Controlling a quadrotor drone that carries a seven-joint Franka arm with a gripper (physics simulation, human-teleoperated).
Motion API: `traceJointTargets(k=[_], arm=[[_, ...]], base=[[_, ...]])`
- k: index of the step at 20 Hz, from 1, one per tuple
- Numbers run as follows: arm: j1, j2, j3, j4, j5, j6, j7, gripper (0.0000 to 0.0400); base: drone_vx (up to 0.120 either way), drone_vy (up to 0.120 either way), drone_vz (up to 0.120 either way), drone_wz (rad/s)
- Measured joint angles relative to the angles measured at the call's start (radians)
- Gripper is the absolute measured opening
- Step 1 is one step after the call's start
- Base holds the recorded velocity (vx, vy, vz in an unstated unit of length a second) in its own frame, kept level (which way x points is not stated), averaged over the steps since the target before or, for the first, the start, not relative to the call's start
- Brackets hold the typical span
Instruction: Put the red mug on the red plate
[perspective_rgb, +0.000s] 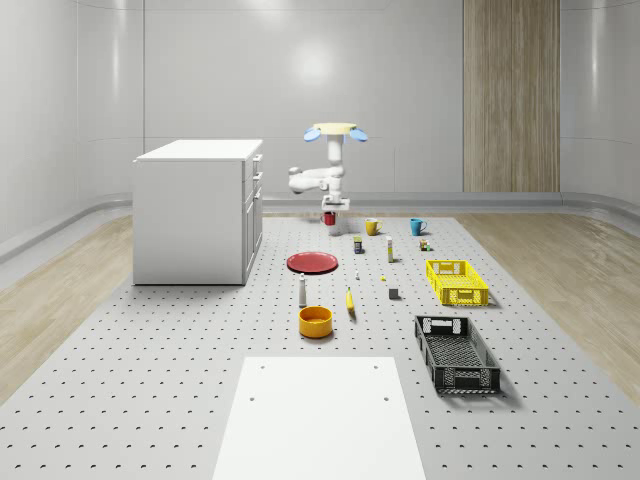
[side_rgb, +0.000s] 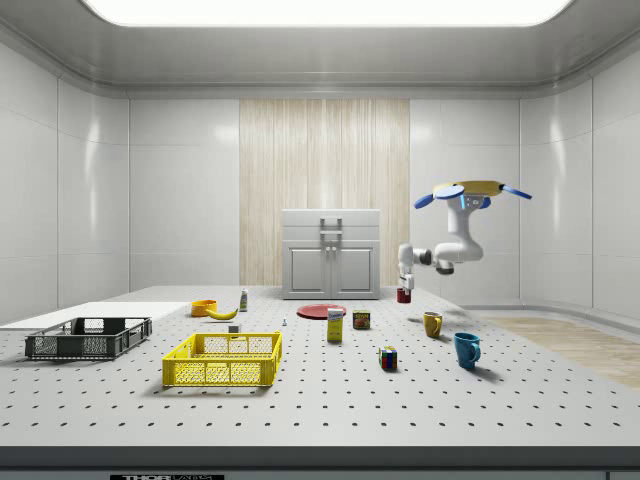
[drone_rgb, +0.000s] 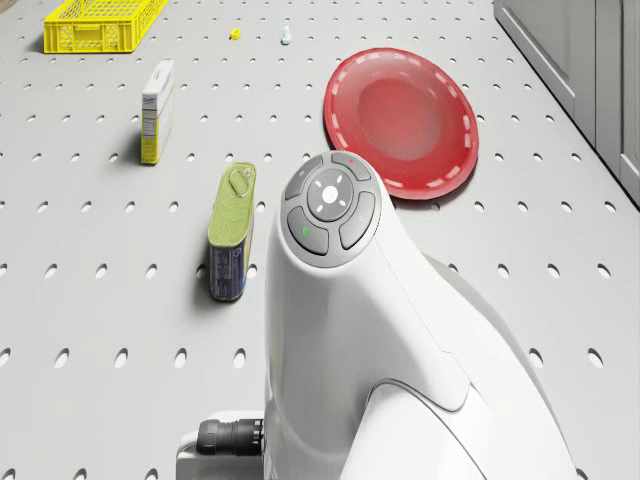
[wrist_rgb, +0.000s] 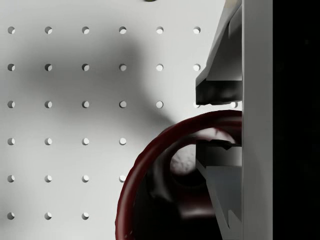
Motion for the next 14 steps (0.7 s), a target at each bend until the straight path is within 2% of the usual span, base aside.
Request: traceJointTargets(k=[2,6,11,14], arm=[[-0.002,-0.007,0.007,0.000,0.008,0.005,0.002,0.0100],[-0.005,-0.021,0.015,0.000,0.020,0.016,0.004,0.0100],[-0.007,-0.038,0.021,0.001,0.030,0.032,0.007,0.0100],[-0.008,-0.048,0.023,0.001,0.035,0.041,0.008,0.0100]], base=[[0.120,-0.120,0.060,0.000],[0.120,-0.010,0.000,0.000],[0.120,-0.112,0.000,0.000],[0.120,-0.013,0.000,0.000]])
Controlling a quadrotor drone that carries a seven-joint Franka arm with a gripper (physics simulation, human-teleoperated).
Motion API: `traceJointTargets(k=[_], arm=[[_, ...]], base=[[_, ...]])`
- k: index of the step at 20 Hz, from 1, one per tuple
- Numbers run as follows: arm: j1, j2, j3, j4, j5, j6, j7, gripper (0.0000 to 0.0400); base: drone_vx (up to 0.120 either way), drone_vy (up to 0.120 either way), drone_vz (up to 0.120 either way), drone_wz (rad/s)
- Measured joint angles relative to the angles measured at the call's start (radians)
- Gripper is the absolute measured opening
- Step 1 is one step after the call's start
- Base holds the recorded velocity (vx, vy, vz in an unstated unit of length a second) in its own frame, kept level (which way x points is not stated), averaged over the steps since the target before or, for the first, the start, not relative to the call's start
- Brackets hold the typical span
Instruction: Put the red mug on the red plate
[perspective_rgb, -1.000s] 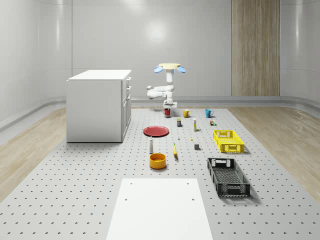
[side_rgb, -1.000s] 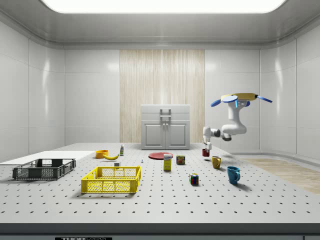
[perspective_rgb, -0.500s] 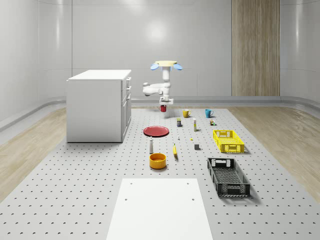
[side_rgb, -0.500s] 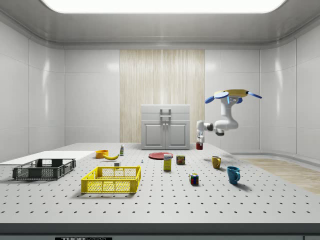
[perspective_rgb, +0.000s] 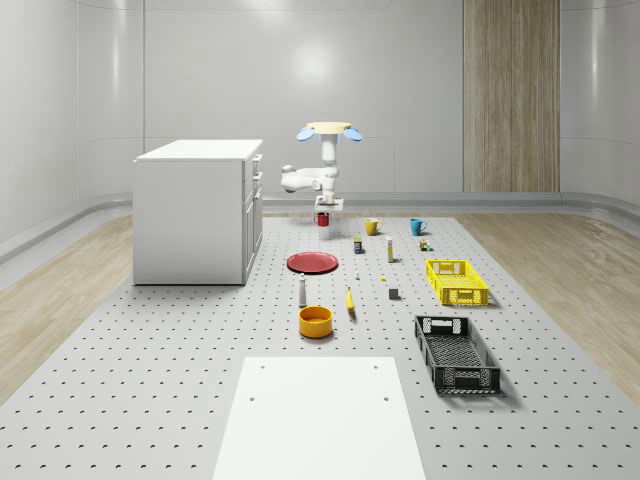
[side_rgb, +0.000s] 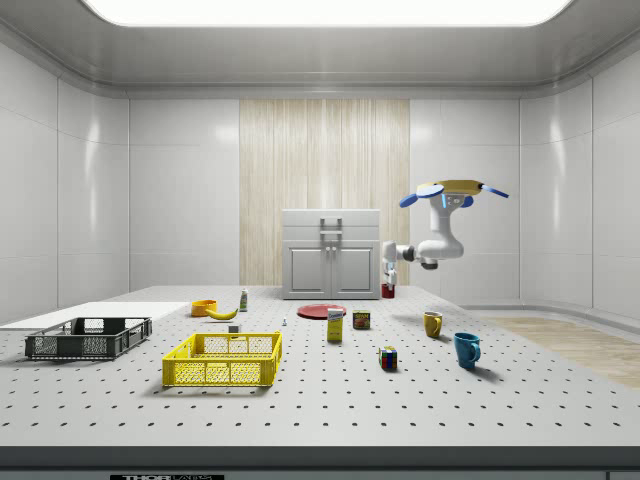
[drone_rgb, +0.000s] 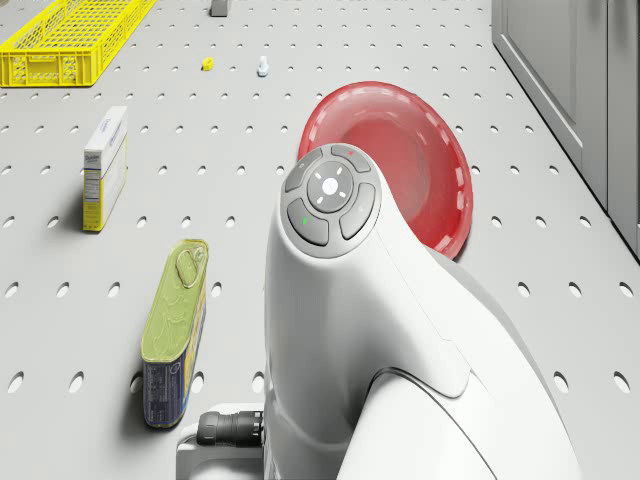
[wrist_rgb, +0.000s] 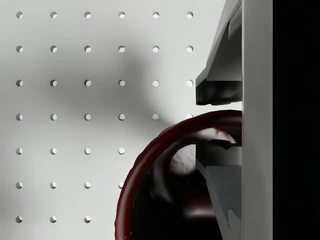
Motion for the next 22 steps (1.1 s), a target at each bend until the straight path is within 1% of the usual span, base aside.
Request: traceJointTargets(k=[4,8,13,19,22], arm=[[-0.002,-0.013,0.002,0.000,0.005,0.012,0.001,0.0100],[-0.003,-0.025,0.004,0.001,0.010,0.023,0.003,0.0100],[-0.005,-0.039,0.006,0.001,0.016,0.036,0.004,0.0100],[-0.006,-0.055,0.009,0.001,0.022,0.051,0.006,0.0100],[-0.007,-0.062,0.010,0.002,0.025,0.058,0.007,0.0100]], base=[[0.120,-0.110,0.000,0.000],[0.120,0.000,0.000,0.000],[0.120,-0.120,0.000,0.000],[0.120,-0.013,0.000,0.000],[0.120,-0.120,0.000,0.000]])
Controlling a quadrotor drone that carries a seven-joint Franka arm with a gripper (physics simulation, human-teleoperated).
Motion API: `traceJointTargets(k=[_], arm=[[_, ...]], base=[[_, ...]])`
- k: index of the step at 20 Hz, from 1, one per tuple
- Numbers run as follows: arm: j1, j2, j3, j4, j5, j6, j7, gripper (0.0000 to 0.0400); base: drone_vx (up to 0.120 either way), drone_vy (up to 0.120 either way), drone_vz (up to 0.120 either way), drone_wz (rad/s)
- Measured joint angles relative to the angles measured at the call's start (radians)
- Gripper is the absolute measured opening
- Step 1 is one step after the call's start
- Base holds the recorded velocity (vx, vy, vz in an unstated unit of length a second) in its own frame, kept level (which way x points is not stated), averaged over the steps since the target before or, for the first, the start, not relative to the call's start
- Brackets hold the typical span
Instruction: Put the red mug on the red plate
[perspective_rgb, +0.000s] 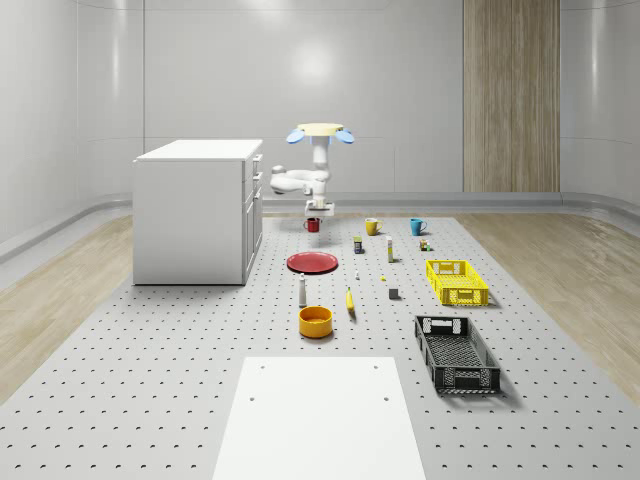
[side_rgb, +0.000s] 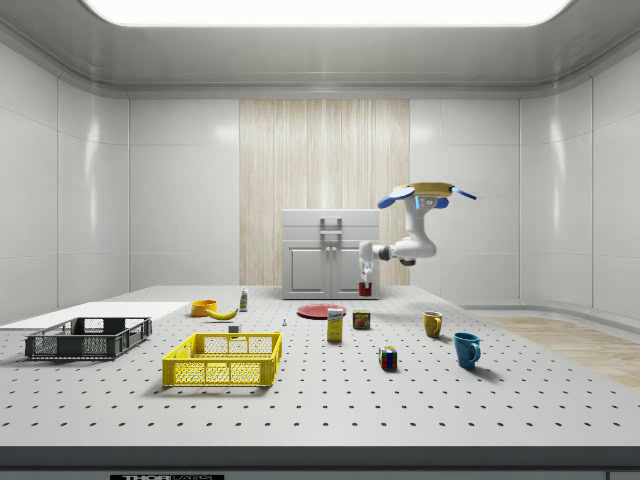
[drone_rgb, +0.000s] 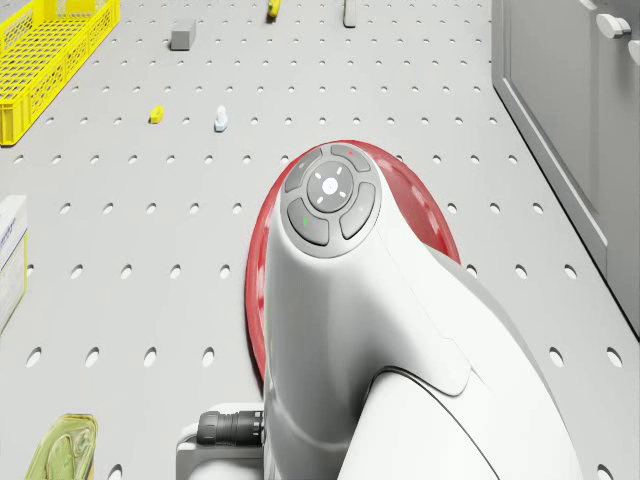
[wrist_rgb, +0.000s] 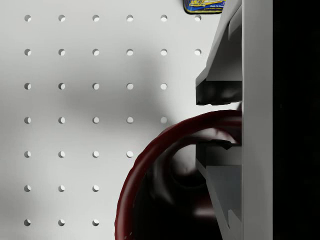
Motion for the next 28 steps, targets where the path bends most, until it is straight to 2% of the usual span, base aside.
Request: traceJointTargets(k=[11,26,28], arm=[[-0.003,-0.024,0.003,0.000,0.009,0.022,0.002,0.0100],[-0.005,-0.049,0.007,0.001,0.019,0.046,0.004,0.0100],[-0.006,-0.052,0.007,0.001,0.020,0.049,0.005,0.0100]], base=[[0.120,-0.004,0.000,0.000],[0.120,0.027,0.000,0.000],[0.120,0.000,-0.120,0.000]])
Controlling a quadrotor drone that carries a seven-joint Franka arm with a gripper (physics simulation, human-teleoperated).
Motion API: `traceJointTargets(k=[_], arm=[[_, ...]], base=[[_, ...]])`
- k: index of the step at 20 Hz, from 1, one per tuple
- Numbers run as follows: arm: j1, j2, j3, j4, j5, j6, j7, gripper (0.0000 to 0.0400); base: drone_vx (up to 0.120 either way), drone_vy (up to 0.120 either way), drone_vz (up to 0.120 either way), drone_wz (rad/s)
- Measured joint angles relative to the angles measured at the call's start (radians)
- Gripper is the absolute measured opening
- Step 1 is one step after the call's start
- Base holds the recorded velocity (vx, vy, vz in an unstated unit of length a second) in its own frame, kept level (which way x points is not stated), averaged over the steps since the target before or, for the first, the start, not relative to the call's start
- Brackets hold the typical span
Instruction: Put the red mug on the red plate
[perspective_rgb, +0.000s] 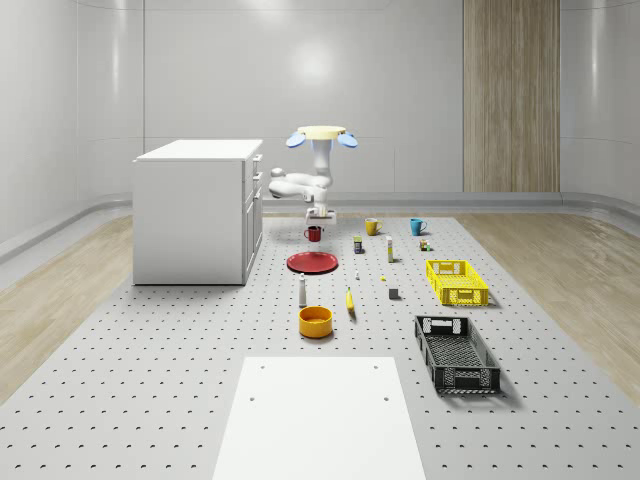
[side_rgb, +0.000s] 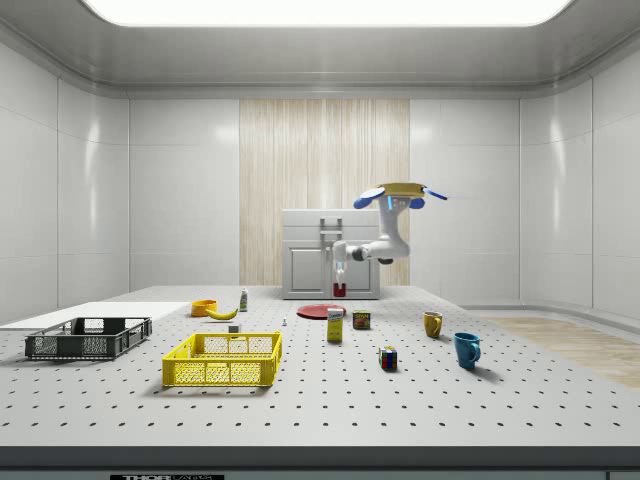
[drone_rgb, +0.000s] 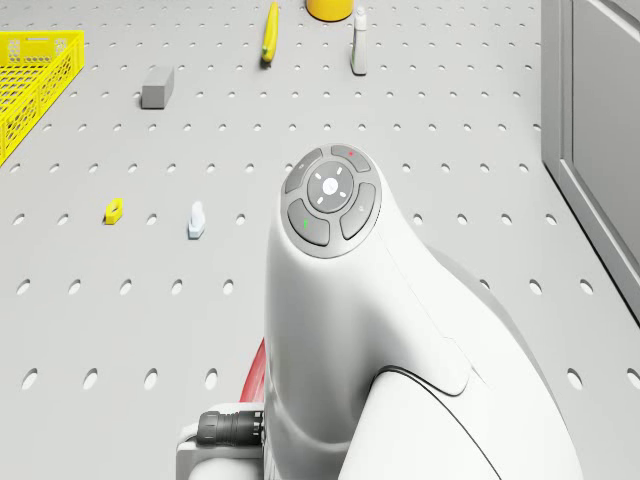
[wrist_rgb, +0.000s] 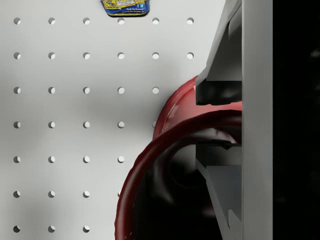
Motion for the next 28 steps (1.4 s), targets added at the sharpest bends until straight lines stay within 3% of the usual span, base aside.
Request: traceJointTargets(k=[3,14,28], arm=[[0.000,-0.004,0.001,0.000,0.002,0.004,0.000,0.0100],[-0.002,-0.017,0.002,0.000,0.007,0.016,0.001,0.0100],[-0.034,-0.027,-0.131,0.018,-0.118,0.064,0.021,0.0100]], base=[[0.120,0.000,-0.120,0.000],[0.116,0.000,0.000,0.000],[0.000,0.000,0.000,0.000]])
